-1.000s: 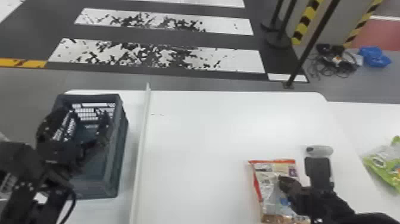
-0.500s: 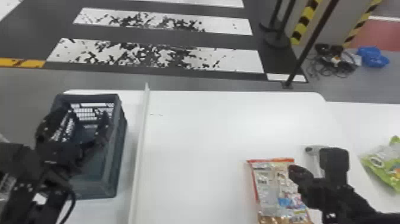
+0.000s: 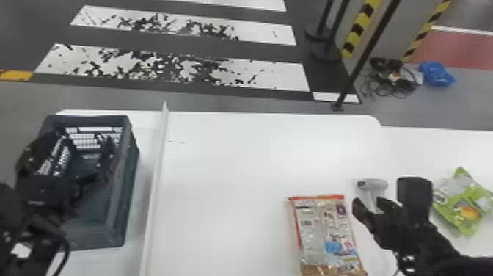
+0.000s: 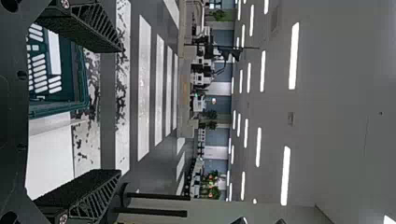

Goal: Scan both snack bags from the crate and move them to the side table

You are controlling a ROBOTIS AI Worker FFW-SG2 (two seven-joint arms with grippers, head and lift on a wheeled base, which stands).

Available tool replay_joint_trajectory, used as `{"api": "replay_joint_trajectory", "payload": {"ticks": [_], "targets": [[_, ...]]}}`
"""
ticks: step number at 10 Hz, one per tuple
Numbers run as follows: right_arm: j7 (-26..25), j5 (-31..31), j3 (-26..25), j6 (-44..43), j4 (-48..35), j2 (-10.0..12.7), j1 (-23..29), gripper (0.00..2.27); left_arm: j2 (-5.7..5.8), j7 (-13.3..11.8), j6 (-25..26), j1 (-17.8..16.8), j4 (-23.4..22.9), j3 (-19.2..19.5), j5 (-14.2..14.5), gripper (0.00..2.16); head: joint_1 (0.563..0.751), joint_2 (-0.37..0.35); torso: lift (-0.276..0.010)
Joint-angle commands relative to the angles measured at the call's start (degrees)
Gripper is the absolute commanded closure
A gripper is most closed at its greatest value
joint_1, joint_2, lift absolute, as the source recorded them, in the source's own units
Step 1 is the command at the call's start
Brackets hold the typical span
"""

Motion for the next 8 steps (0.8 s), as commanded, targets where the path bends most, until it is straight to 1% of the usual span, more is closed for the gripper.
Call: {"api": "replay_joint_trajectory", "payload": {"ticks": [1,2,4,8], "targets": [[-0.01,0.35,-1.43,-2.49,3.91,-0.77,-1.49,0.03,0.01,-0.09,0.0,-0.01,0.01,0.03,0.0,0.07,0.695,-0.167,-0.029],[0.34,-0.36,-2.22,-3.9,6.55,-1.57,-2.63,0.03,0.18,0.0,0.0,-0.01,0.01,0.03,0.0,0.07,0.695,-0.19,-0.029],[4.91,-2.47,-4.68,-3.37,11.99,-1.83,-6.59,0.04,0.18,0.0,0.0,-0.01,0.01,0.03,-0.09,0.07,0.695,-0.216,-0.029],[9.92,-3.43,-5.12,-4.43,21.93,-3.41,-12.65,0.06,0.36,0.0,0.17,0.43,0.01,0.29,-0.26,0.07,0.695,-0.236,-0.029]]}}
